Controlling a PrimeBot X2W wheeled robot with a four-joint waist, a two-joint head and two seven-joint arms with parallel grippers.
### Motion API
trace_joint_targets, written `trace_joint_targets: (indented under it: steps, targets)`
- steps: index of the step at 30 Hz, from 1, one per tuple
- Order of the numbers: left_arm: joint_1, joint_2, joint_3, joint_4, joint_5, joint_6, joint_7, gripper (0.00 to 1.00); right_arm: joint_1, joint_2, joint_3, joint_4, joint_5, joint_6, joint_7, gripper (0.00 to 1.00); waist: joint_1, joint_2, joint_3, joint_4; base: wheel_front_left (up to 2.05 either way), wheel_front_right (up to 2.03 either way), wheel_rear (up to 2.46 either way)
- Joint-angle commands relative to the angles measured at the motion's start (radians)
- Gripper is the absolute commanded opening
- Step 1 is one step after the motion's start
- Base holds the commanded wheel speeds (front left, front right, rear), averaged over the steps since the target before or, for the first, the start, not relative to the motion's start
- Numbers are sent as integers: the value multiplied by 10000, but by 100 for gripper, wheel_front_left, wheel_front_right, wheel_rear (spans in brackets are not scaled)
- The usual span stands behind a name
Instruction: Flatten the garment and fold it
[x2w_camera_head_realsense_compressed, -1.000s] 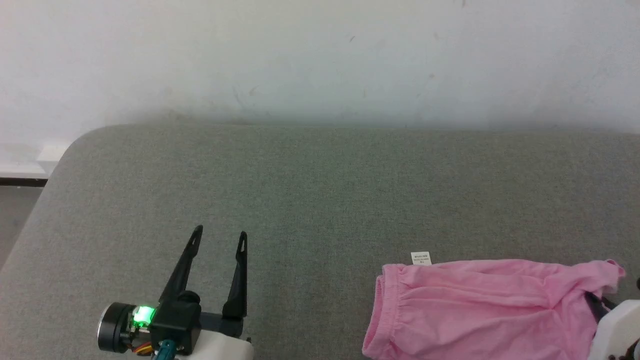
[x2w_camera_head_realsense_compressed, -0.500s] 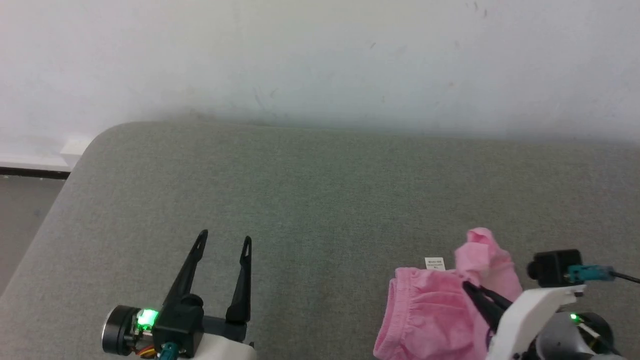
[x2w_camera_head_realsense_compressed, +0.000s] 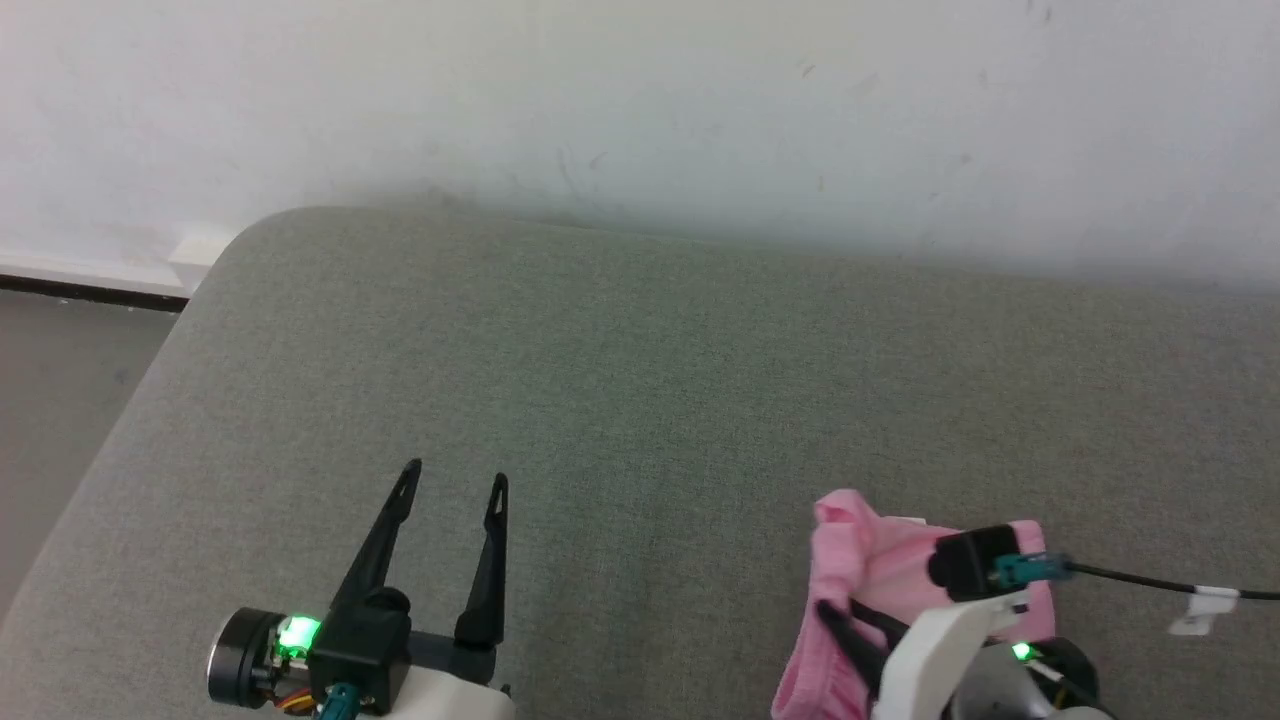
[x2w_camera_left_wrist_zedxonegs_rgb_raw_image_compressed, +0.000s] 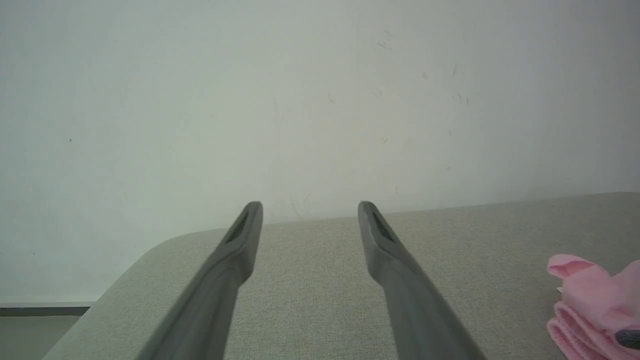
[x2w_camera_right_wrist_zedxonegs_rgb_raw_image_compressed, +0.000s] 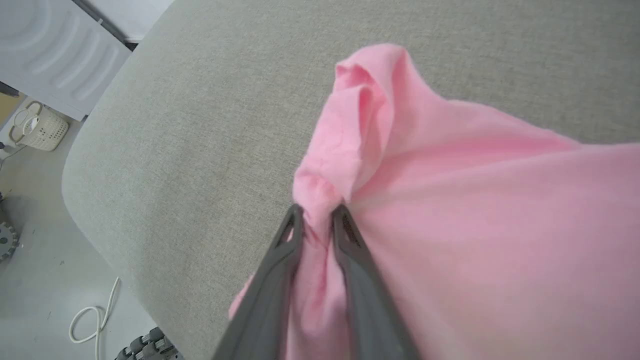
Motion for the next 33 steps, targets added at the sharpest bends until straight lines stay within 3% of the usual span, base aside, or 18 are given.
trace_joint_targets:
  steps: [1, 9, 15, 23, 27, 33]
  targets:
    - [-123, -28, 73, 29, 78, -61, -47, 100, -206, 47, 300, 86, 107, -7, -178, 100, 0, 0, 34, 28, 0, 0, 0]
    - [-102, -124, 218, 133, 63, -59, -47, 100, -402, 49, 1888, -116, 454, -7, -436, 100, 0, 0, -106, -232, 0, 0, 0]
    - [3, -173, 355, 94, 31, -76, -47, 100, -1076, -181, 1948, -802, 49, -7, -804, 100, 0, 0, -283, -637, 0, 0, 0]
    - [-31, -287, 528, -34, -26, -158, -47, 100, -2605, -2172, 705, -778, -2002, -7, -2979, 100, 0, 0, -289, -1192, 0, 0, 0]
    - [-58, -365, 590, -66, -44, -214, -47, 100, -2696, -2856, -321, -453, -2766, -7, -4253, 100, 0, 0, -237, -1362, 0, 0, 0]
    - [-5, -483, 733, -80, -141, -318, -47, 100, -1749, -2830, -1829, -529, -3515, -7, -5829, 100, 0, 0, -179, -1535, 0, 0, 0]
